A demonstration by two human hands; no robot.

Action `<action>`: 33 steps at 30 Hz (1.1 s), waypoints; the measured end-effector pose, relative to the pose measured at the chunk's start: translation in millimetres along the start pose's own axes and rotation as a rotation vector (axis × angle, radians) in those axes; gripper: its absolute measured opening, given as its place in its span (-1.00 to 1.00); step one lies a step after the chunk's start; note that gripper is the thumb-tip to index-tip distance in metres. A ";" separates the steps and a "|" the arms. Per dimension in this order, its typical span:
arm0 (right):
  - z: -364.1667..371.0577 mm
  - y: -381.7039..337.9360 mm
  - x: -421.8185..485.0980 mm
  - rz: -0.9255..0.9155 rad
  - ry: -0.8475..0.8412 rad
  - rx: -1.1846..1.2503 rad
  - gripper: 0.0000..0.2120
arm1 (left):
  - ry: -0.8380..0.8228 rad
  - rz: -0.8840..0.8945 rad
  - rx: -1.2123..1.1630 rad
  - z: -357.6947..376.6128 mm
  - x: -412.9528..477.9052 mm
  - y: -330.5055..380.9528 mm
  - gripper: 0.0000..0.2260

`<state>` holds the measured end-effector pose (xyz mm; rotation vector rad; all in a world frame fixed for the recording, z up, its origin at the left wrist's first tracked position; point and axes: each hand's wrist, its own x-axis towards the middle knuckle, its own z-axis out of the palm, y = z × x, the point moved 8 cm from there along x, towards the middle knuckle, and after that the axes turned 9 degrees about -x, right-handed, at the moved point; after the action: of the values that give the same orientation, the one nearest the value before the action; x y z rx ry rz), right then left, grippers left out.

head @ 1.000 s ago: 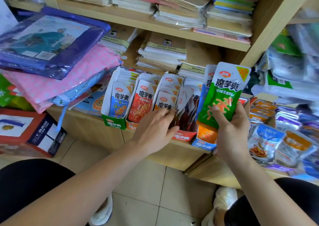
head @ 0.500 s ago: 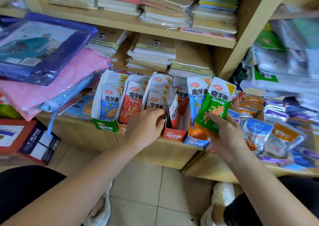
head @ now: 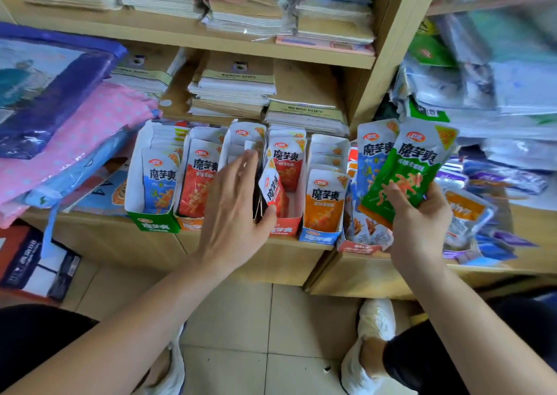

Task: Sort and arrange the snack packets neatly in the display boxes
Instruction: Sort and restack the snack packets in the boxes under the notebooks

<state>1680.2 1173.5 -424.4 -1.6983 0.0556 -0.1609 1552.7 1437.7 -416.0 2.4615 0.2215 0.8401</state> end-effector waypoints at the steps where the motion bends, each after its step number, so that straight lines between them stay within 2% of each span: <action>1: -1.8 -0.2 0.3 -0.004 0.005 -0.012 -0.78 | 0.053 0.077 0.034 -3.6 1.2 11.9 -0.34; 3: -5.3 -0.2 0.7 -0.011 0.011 -0.032 -0.78 | 0.081 0.219 0.017 0.1 4.0 34.5 -0.43; 6: -8.2 2.5 0.9 -0.003 0.000 -0.024 -0.79 | -0.061 0.312 -0.031 31.6 10.6 55.6 -0.47; 9: -12.2 7.8 1.8 0.022 -0.010 -0.020 -0.81 | -0.216 0.275 0.083 68.9 20.3 56.5 -0.39; 13: -21.0 16.3 4.1 0.060 -0.003 0.003 -0.84 | -0.311 0.239 0.255 98.9 38.5 51.1 -0.29; 16: -26.6 18.4 6.2 0.069 0.003 0.019 -0.83 | -0.318 0.204 0.294 102.7 52.8 47.2 -0.35; 18: -28.0 18.8 7.2 0.078 0.001 0.045 -0.81 | -0.260 0.215 0.229 92.9 60.3 47.9 -0.49; 20: -29.0 18.8 8.4 0.078 0.001 0.053 -0.81 | -0.222 0.292 0.041 82.7 61.0 50.5 -0.70; 22: -28.9 18.6 9.2 0.072 -0.004 0.051 -0.82 | -0.303 0.357 -0.164 78.6 54.3 52.1 -0.85; 24: -27.6 17.6 9.0 0.057 -0.017 0.057 -0.83 | -0.427 0.342 -0.296 77.6 44.5 51.4 -0.91; 28: -25.9 18.3 7.0 0.044 -0.030 0.037 -0.83 | -0.455 0.293 -0.278 74.0 38.0 53.9 -0.73; 30: -26.6 19.6 6.4 0.047 -0.035 0.038 -0.84 | -0.471 0.251 -0.169 82.3 45.9 57.2 -0.60; 33: -29.5 20.4 6.4 0.052 -0.033 0.046 -0.84 | -0.589 0.130 0.043 102.4 60.3 53.6 -0.40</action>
<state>1683.5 1140.9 -440.4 -1.6513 0.0709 -0.0948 1662.1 1367.3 -424.7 2.6603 -0.1355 0.1303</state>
